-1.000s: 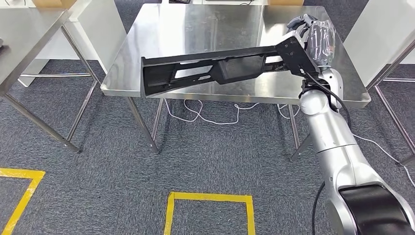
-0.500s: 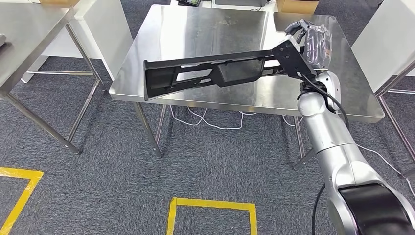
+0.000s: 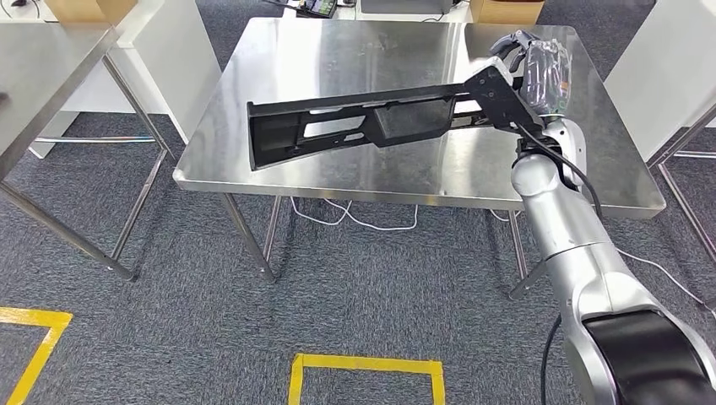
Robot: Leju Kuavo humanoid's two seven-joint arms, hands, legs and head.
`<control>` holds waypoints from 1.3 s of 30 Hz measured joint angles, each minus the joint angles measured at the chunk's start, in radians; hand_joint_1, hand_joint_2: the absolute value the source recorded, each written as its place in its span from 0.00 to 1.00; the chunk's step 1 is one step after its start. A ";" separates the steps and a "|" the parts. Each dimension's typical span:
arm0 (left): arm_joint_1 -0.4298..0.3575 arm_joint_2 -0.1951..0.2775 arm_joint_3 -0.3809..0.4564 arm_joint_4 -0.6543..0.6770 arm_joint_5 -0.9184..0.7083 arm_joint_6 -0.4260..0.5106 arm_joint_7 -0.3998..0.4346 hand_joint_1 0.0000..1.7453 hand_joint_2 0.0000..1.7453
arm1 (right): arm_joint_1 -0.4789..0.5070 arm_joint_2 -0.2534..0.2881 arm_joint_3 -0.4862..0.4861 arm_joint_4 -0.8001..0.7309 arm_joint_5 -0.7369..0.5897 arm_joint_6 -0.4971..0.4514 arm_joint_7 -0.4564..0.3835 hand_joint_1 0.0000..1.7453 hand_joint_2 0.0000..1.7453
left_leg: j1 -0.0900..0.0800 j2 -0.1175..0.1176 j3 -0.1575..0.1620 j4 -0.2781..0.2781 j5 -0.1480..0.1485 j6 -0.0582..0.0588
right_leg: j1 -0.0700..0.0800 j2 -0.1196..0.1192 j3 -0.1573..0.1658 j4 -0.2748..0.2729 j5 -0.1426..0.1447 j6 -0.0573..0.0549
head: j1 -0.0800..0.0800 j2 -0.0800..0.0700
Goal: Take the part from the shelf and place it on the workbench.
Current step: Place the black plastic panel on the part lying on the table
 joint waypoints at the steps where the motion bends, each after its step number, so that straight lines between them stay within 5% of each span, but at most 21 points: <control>1: 0.000 0.000 0.001 0.000 0.000 0.000 0.000 0.00 0.00 | -0.003 0.000 0.001 0.003 0.005 -0.002 0.004 1.00 1.00 | -0.001 0.000 0.029 -0.069 0.036 0.004 | 0.002 0.000 0.008 0.000 -0.007 0.005 | 0.000 0.000; 3: -0.001 0.000 0.002 0.000 0.000 0.000 0.000 0.00 0.00 | -0.010 -0.001 0.002 0.010 0.018 -0.011 0.015 1.00 1.00 | -0.008 0.001 0.072 -0.156 0.060 0.015 | 0.005 0.001 0.015 -0.002 -0.017 0.016 | 0.000 0.000; 7: 0.000 -0.001 0.002 0.000 0.000 0.000 0.003 0.00 0.00 | -0.021 -0.008 0.003 0.042 0.076 -0.042 0.051 1.00 1.00 | -0.013 0.000 0.096 -0.180 0.045 0.040 | 0.009 -0.002 0.011 0.006 -0.032 0.034 | 0.002 0.000; 9: 0.000 -0.002 0.002 0.000 0.000 0.000 0.006 0.00 0.00 | -0.033 -0.013 0.002 0.077 0.105 -0.064 0.058 1.00 1.00 | -0.012 -0.001 0.111 -0.192 0.043 0.054 | 0.010 -0.004 -0.037 0.094 -0.064 0.029 | 0.004 0.000; 11: 0.001 -0.001 0.003 0.000 0.000 0.000 0.008 0.00 0.00 | -0.041 -0.018 0.000 0.126 0.135 -0.083 0.072 1.00 1.00 | -0.014 -0.003 0.121 -0.193 0.034 0.065 | 0.010 -0.004 -0.123 0.235 -0.100 0.023 | 0.005 0.000; 13: 0.004 -0.001 0.006 0.000 0.000 0.000 0.007 0.00 0.00 | -0.044 -0.025 -0.002 0.180 0.168 -0.092 0.089 1.00 1.00 | -0.016 -0.006 0.136 -0.192 0.021 0.068 | 0.011 -0.004 -0.175 0.287 -0.089 0.033 | 0.005 0.000; 16: 0.009 0.000 0.012 0.000 0.000 0.000 0.006 0.00 0.00 | -0.057 -0.034 -0.006 0.248 0.208 -0.112 0.103 1.00 1.00 | -0.020 -0.011 0.160 -0.185 -0.004 0.060 | 0.011 -0.006 -0.119 0.110 0.019 0.056 | 0.007 0.000; 18: 0.010 0.000 0.015 0.000 -0.002 -0.001 0.006 0.00 0.00 | -0.074 -0.037 -0.007 0.287 0.244 -0.131 0.122 1.00 1.00 | -0.026 -0.012 0.165 -0.175 -0.022 0.051 | 0.012 -0.007 -0.080 0.016 0.060 0.050 | 0.006 0.000; 23: 0.011 0.006 0.019 0.000 -0.012 -0.007 0.003 0.00 0.00 | -0.089 -0.059 -0.007 0.356 0.370 -0.178 0.206 1.00 1.00 | -0.019 -0.008 0.148 -0.129 -0.063 0.025 | 0.006 -0.004 -0.059 0.000 0.049 0.014 | -0.002 0.000; 27: 0.011 0.008 0.019 0.000 -0.023 -0.012 0.003 0.00 0.00 | -0.074 -0.091 -0.010 0.384 0.426 -0.210 0.251 1.00 1.00 | -0.008 -0.001 0.005 0.104 -0.127 0.006 | 0.003 -0.004 -0.038 0.000 0.029 -0.002 | -0.008 0.000; 29: 0.012 0.009 0.018 0.000 -0.030 -0.013 0.003 0.00 0.00 | -0.050 -0.108 -0.022 0.391 0.442 -0.213 0.261 1.00 1.00 | -0.006 0.000 -0.022 0.096 -0.082 0.006 | 0.002 -0.003 -0.023 0.000 0.017 0.002 | -0.008 0.000; 32: 0.011 0.013 0.018 0.000 -0.035 -0.015 0.003 0.00 0.00 | -0.022 -0.127 -0.053 0.395 0.458 -0.213 0.265 1.00 1.00 | -0.009 -0.001 0.045 -0.093 0.038 0.019 | 0.004 0.001 0.002 -0.001 -0.002 0.012 | -0.008 0.000; 37: 0.009 0.016 0.018 0.000 -0.037 -0.016 0.005 0.00 0.00 | 0.002 -0.147 -0.091 0.395 0.464 -0.213 0.265 1.00 1.00 | -0.022 0.000 0.091 -0.168 0.035 0.046 | 0.011 0.000 0.003 -0.003 -0.017 0.040 | -0.004 0.000; 39: 0.008 0.016 0.018 0.000 -0.037 -0.017 0.005 0.00 0.00 | 0.007 -0.153 -0.105 0.394 0.470 -0.213 0.266 1.00 1.00 | -0.022 -0.001 0.111 -0.187 0.036 0.059 | 0.019 -0.007 -0.026 0.052 -0.042 0.040 | -0.002 0.000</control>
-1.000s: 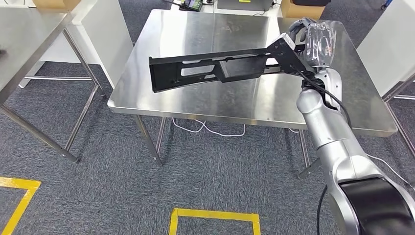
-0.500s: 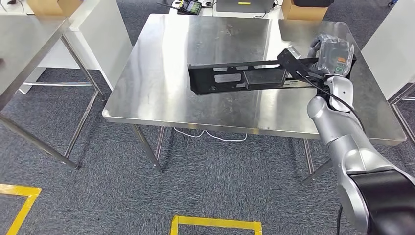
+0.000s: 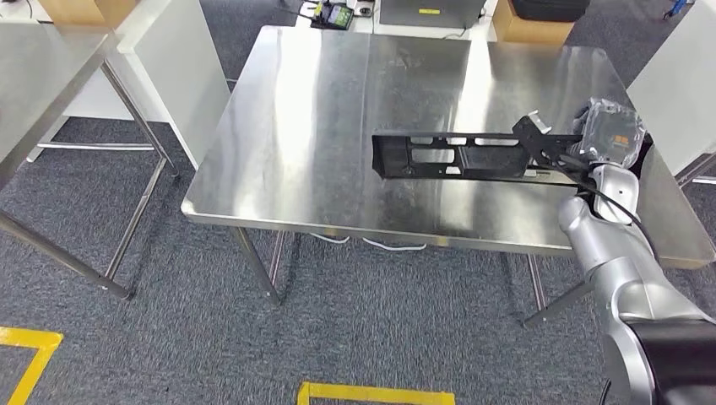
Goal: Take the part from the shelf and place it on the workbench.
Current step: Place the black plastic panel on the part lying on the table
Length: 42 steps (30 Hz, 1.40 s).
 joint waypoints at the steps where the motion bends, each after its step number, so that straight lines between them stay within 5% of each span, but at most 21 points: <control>1: -0.001 0.000 0.000 0.000 0.000 -0.001 0.000 0.00 0.00 | 0.005 -0.003 -0.006 -0.001 0.003 0.000 0.002 1.00 1.00 | -0.001 0.000 0.010 -0.007 -0.001 0.007 | 0.003 -0.002 -0.034 0.059 -0.019 -0.004 | 0.001 0.000; 3: -0.001 0.001 0.000 0.000 -0.001 -0.001 0.000 0.00 0.00 | 0.023 -0.006 -0.018 -0.002 0.009 0.001 0.008 1.00 1.00 | -0.004 -0.003 0.023 -0.007 -0.011 0.015 | 0.004 0.001 -0.114 0.189 -0.046 -0.008 | 0.002 0.000; 5: -0.001 0.001 0.000 0.000 -0.003 -0.001 0.001 0.00 0.00 | 0.045 -0.009 -0.029 -0.003 0.014 0.002 0.015 1.00 1.00 | -0.006 -0.008 0.037 -0.006 -0.024 0.017 | 0.000 0.002 -0.148 0.211 -0.025 0.003 | 0.002 0.000; 7: 0.000 0.001 0.000 0.000 -0.006 -0.002 0.001 0.00 0.00 | 0.054 -0.011 -0.038 -0.008 0.016 0.002 0.018 1.00 1.00 | -0.006 -0.010 0.051 -0.001 -0.040 0.012 | -0.007 -0.001 -0.112 0.094 0.044 0.022 | 0.003 0.000; 9: -0.002 0.001 0.000 0.000 -0.009 -0.003 0.001 0.00 0.00 | 0.055 -0.013 -0.046 -0.013 0.019 0.003 0.016 1.00 1.00 | -0.008 -0.011 0.059 0.008 -0.059 0.001 | -0.009 -0.003 -0.061 -0.020 0.095 0.026 | 0.004 0.000; 14: -0.005 0.003 0.000 -0.001 -0.012 -0.003 0.001 0.00 0.00 | 0.065 -0.010 -0.079 -0.026 0.038 -0.002 -0.005 1.00 1.00 | -0.007 -0.008 0.055 0.028 -0.088 -0.023 | -0.016 0.000 -0.038 -0.052 0.092 -0.008 | 0.004 0.000; 16: -0.006 0.003 0.000 -0.001 -0.014 -0.004 0.001 0.00 0.00 | 0.066 -0.006 -0.092 -0.033 0.049 -0.007 -0.015 1.00 1.00 | -0.001 -0.003 0.013 0.115 -0.128 -0.037 | -0.023 0.001 -0.027 -0.053 0.084 -0.023 | 0.004 0.000; 18: -0.006 0.003 0.000 -0.001 -0.015 -0.004 0.001 0.00 0.00 | 0.068 0.000 -0.102 -0.036 0.056 -0.015 -0.024 1.00 1.00 | 0.006 -0.001 -0.068 0.256 -0.174 -0.047 | -0.021 0.002 -0.018 -0.053 0.075 -0.034 | 0.003 0.000; 20: -0.005 0.004 0.000 -0.001 -0.018 -0.004 0.001 0.00 0.00 | 0.073 0.006 -0.110 -0.037 0.059 -0.023 -0.033 1.00 1.00 | 0.011 -0.001 -0.123 0.314 -0.165 -0.051 | -0.019 0.002 -0.008 -0.053 0.067 -0.036 | 0.003 0.000; 23: -0.005 0.004 0.000 -0.001 -0.022 -0.004 0.001 0.00 0.00 | 0.077 0.011 -0.122 -0.037 0.062 -0.029 -0.043 1.00 1.00 | 0.014 0.000 -0.072 0.145 -0.044 -0.045 | -0.019 0.004 0.015 -0.054 0.051 -0.029 | 0.003 0.000; 25: -0.006 0.004 0.000 -0.001 -0.025 -0.004 0.001 0.00 0.00 | 0.076 0.013 -0.130 -0.038 0.064 -0.039 -0.052 1.00 1.00 | 0.009 0.000 -0.024 0.043 -0.009 -0.036 | -0.014 0.004 0.023 -0.054 0.042 -0.020 | 0.004 0.000; 30: -0.007 0.003 0.000 -0.001 -0.032 -0.004 0.001 0.00 0.00 | 0.083 0.011 -0.150 -0.046 0.074 -0.056 -0.060 1.00 1.00 | 0.005 0.000 0.009 0.006 -0.014 -0.005 | -0.008 0.001 0.009 -0.027 0.019 0.001 | 0.005 0.000; 33: -0.009 0.002 0.000 -0.001 -0.039 -0.004 0.000 0.00 0.00 | 0.094 0.006 -0.166 -0.053 0.112 -0.060 -0.042 1.00 1.00 | 0.005 -0.001 0.027 -0.002 -0.021 0.011 | -0.008 0.001 -0.091 0.153 -0.042 -0.008 | 0.007 0.000; 35: -0.009 0.001 0.000 -0.001 -0.045 -0.004 0.001 0.00 0.00 | 0.114 0.003 -0.190 -0.067 0.143 -0.060 -0.038 1.00 1.00 | 0.005 -0.005 0.037 -0.002 -0.031 0.012 | -0.009 0.002 -0.149 0.228 -0.048 0.000 | 0.007 0.000; 36: -0.009 0.000 0.000 -0.001 -0.048 -0.005 0.001 0.00 0.00 | 0.126 0.002 -0.208 -0.081 0.159 -0.060 -0.041 1.00 1.00 | 0.005 -0.007 0.043 -0.001 -0.037 0.011 | -0.010 0.002 -0.148 0.204 -0.024 0.010 | 0.008 0.000; 39: -0.009 -0.002 0.000 -0.001 -0.051 -0.007 0.001 0.00 0.00 | 0.143 0.004 -0.262 -0.121 0.191 -0.061 -0.054 1.00 1.00 | 0.003 -0.011 0.061 0.009 -0.063 -0.003 | -0.016 -0.003 -0.067 0.005 0.075 0.032 | 0.010 0.000; 42: -0.011 -0.001 0.000 -0.001 -0.052 -0.007 0.001 0.00 0.00 | 0.158 0.009 -0.297 -0.148 0.212 -0.065 -0.062 1.00 1.00 | -0.004 -0.012 0.063 0.016 -0.078 -0.011 | -0.013 -0.001 -0.036 -0.048 0.091 0.016 | 0.006 0.000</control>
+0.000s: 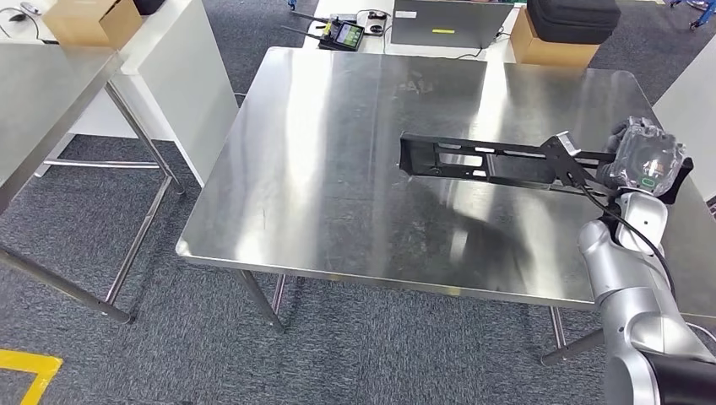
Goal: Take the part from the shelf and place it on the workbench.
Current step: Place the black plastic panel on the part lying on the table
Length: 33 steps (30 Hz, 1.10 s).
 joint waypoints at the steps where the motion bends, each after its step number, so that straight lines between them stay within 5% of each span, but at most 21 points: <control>1: 0.001 0.000 0.000 0.000 -0.001 0.000 -0.002 0.00 0.00 | 0.009 0.004 -0.013 -0.013 0.014 -0.001 -0.006 1.00 1.00 | 0.000 0.000 0.001 -0.001 -0.001 0.003 | -0.001 0.001 -0.001 0.000 0.000 -0.004 | -0.002 0.000; 12: 0.001 0.001 -0.002 0.000 -0.020 0.000 -0.018 0.00 0.00 | 0.055 0.044 -0.129 -0.087 0.096 -0.002 -0.035 1.00 1.00 | 0.001 0.007 0.014 -0.020 -0.005 0.015 | 0.002 0.008 0.002 -0.001 -0.009 -0.021 | -0.003 0.000; 22: 0.000 0.000 -0.006 0.000 -0.040 0.008 -0.013 0.00 0.00 | 0.060 0.077 -0.156 -0.103 0.166 -0.002 -0.009 1.00 1.00 | -0.001 0.009 0.015 -0.021 -0.002 -0.005 | 0.003 0.008 0.004 0.000 -0.007 -0.025 | -0.002 0.000; 26: 0.000 0.000 -0.006 0.000 -0.042 0.015 0.000 0.00 1.00 | 0.059 0.097 -0.159 -0.104 0.182 -0.002 0.004 0.00 0.00 | -0.004 0.009 0.016 -0.020 -0.001 -0.005 | 0.003 0.008 0.006 0.000 -0.007 -0.024 | -0.002 0.000; 30: -0.001 0.000 -0.005 0.000 -0.032 0.016 0.024 0.00 0.00 | 0.050 0.115 -0.160 -0.088 0.194 -0.002 0.041 0.00 0.00 | -0.006 0.009 0.016 -0.020 -0.002 -0.005 | 0.002 0.008 0.008 -0.001 -0.007 -0.024 | -0.002 0.000; 33: 0.000 0.000 -0.005 0.000 -0.030 0.013 0.054 0.00 0.00 | 0.044 0.122 -0.159 -0.066 0.194 -0.002 0.059 0.00 0.00 | -0.008 0.009 0.016 -0.020 -0.002 -0.005 | 0.001 0.008 0.008 -0.001 -0.007 -0.024 | -0.002 0.000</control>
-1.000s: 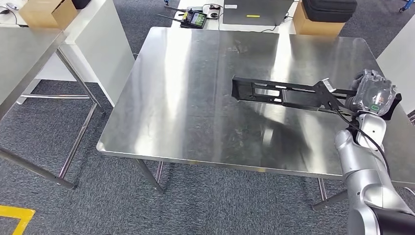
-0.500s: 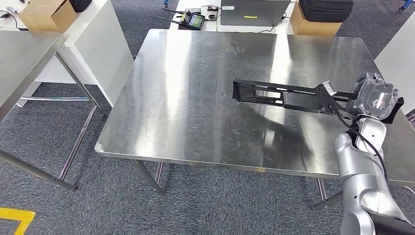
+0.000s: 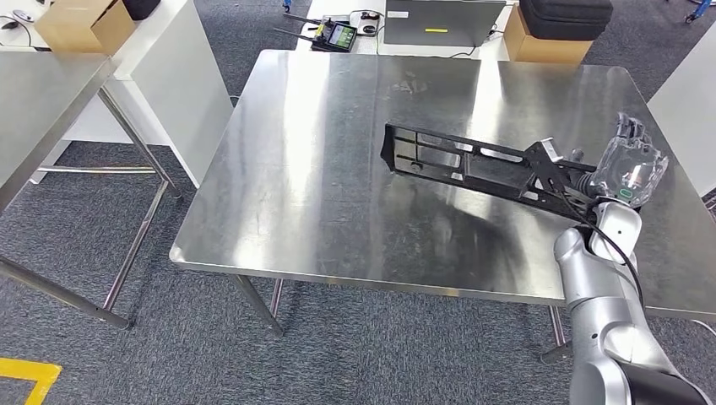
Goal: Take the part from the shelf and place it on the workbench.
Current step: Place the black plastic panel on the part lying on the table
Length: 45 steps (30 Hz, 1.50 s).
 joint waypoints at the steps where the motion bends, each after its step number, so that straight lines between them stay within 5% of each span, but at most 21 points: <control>1: 0.000 0.000 0.000 0.000 0.000 -0.002 0.008 0.00 0.00 | -0.002 0.002 0.001 0.009 -0.001 0.001 0.004 0.00 0.00 | 0.000 0.000 0.000 0.000 0.000 0.000 | 0.000 0.000 0.000 0.000 0.000 0.000 | 0.000 0.000; 3: 0.000 0.000 0.001 0.000 0.002 -0.007 0.019 0.00 0.00 | -0.013 0.005 0.002 0.036 -0.006 0.019 0.014 0.00 0.00 | -0.001 0.000 0.000 0.000 0.000 0.000 | -0.001 0.000 0.000 0.000 0.000 0.000 | 0.000 0.000; 7: 0.001 0.001 0.006 0.000 0.006 -0.016 0.030 0.00 0.00 | -0.060 0.006 0.006 0.125 -0.083 0.165 0.023 0.00 1.00 | -0.002 0.001 0.000 0.000 0.000 0.001 | -0.002 0.000 0.001 0.000 0.000 0.000 | 0.000 0.000; 16: 0.003 0.001 0.014 0.000 0.001 -0.022 0.036 0.00 0.00 | -0.116 0.005 -0.039 0.203 -0.353 0.325 -0.017 0.00 1.00 | -0.003 0.001 0.004 0.000 -0.001 0.001 | -0.002 0.000 0.004 -0.001 0.000 0.000 | 0.000 0.000; 35: -0.001 0.001 0.027 0.000 -0.022 -0.034 0.043 0.00 0.00 | -0.164 -0.060 -0.036 0.229 -0.463 0.601 -0.010 0.00 1.00 | -0.003 0.002 0.019 0.000 -0.005 0.004 | 0.002 0.000 0.022 -0.008 -0.001 0.001 | 0.000 0.000; 42: -0.001 0.001 0.032 0.000 -0.022 -0.034 0.038 0.00 0.00 | -0.194 -0.082 0.034 0.229 -0.432 0.595 0.011 0.00 1.00 | -0.005 0.002 0.018 0.000 -0.004 0.005 | 0.001 0.001 0.022 -0.008 0.000 0.002 | 0.000 0.000; 45: -0.001 0.001 0.032 0.000 -0.026 -0.033 0.037 0.00 0.00 | -0.195 -0.086 0.054 0.225 -0.432 0.522 -0.002 0.00 1.00 | -0.005 0.002 0.018 0.001 -0.004 0.005 | 0.001 0.001 0.022 -0.008 0.000 0.002 | 0.000 0.000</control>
